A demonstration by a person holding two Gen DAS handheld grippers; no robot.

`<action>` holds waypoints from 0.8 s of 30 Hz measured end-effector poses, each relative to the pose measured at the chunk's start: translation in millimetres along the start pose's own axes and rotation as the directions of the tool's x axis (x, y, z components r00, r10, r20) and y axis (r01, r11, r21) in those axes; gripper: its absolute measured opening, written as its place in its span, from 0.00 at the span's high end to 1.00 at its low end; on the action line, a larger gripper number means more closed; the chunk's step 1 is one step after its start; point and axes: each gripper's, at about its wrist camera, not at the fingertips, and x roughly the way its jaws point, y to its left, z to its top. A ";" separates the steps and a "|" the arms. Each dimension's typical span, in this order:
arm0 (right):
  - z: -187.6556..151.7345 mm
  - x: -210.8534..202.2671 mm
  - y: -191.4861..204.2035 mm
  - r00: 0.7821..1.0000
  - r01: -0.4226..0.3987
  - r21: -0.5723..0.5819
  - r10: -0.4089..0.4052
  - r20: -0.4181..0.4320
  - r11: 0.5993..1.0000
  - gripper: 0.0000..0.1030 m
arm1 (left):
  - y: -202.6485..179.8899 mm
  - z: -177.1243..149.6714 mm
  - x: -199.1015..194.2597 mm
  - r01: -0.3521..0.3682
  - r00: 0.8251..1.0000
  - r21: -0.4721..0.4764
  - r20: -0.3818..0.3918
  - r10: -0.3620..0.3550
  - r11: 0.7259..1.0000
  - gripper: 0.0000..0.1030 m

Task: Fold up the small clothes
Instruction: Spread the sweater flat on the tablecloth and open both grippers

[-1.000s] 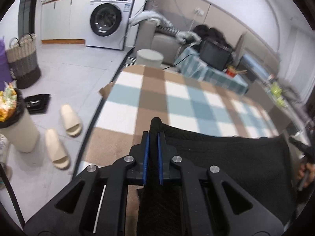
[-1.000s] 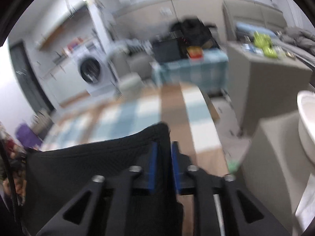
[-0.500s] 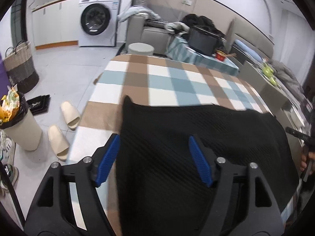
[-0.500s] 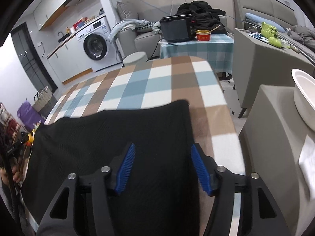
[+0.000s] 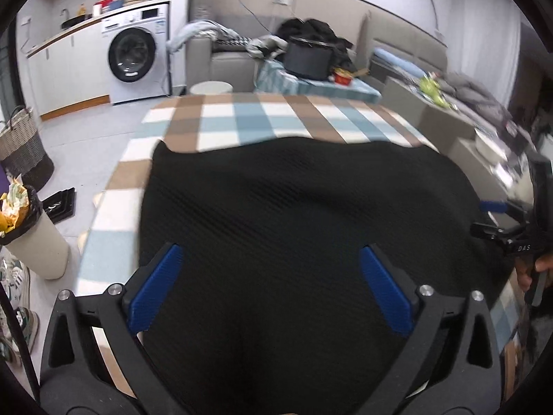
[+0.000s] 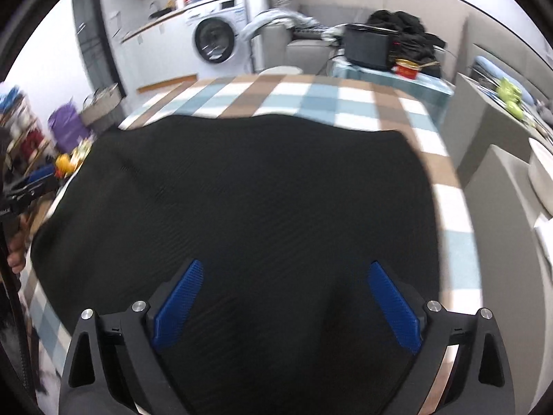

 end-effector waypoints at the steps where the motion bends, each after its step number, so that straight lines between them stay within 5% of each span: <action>1: -2.7 0.9 7.7 1.000 -0.006 -0.017 0.005 -0.007 1.000 0.05 | -7.3 -4.6 -0.5 0.018 1.000 0.008 -0.009 -0.018 1.000 0.01; 10: -25.8 19.0 70.4 0.997 -0.017 -0.118 0.007 -0.081 0.993 0.04 | -60.8 -45.1 13.3 0.117 0.984 0.101 -0.144 -0.102 0.988 0.01; 24: -44.0 15.3 70.2 0.995 0.000 -0.090 -0.009 -0.099 0.996 0.01 | -61.7 -69.8 19.3 0.055 0.983 0.087 -0.177 -0.039 0.995 0.01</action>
